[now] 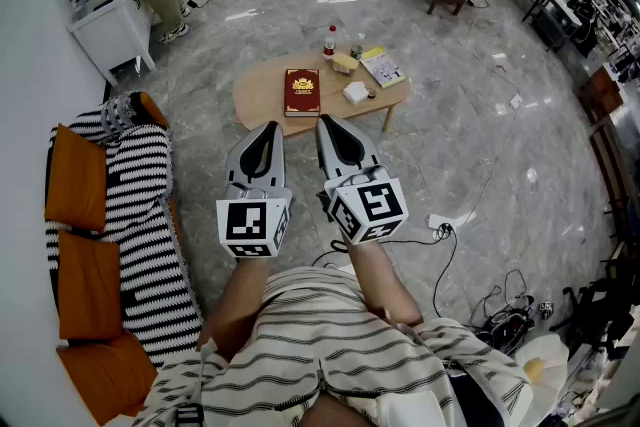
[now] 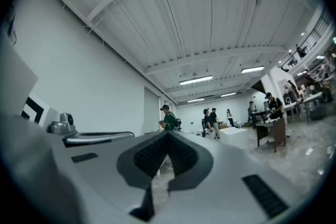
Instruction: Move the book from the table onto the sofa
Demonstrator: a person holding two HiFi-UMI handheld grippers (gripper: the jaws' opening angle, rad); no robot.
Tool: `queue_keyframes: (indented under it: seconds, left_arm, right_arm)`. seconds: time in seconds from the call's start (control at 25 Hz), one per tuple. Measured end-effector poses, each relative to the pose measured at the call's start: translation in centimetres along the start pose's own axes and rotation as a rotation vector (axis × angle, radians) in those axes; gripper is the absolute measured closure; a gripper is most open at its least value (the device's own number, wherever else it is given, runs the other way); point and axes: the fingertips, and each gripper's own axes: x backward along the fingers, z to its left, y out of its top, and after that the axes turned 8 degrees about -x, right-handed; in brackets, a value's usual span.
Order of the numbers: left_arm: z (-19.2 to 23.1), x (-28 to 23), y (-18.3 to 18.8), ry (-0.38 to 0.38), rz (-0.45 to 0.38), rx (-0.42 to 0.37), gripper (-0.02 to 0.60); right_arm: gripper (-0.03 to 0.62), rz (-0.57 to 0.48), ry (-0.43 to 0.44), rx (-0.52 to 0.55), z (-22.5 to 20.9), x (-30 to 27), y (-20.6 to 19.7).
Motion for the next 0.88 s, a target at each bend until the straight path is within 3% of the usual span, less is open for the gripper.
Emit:
queue_keyframes:
  seconds: [0.88]
  left_arm:
    - [-6.9,-3.3,-0.9,0.066,0.015,-0.019,0.575]
  right_arm:
    - [0.58,0.018,0.05,0.023,-6.7,3.2,0.4]
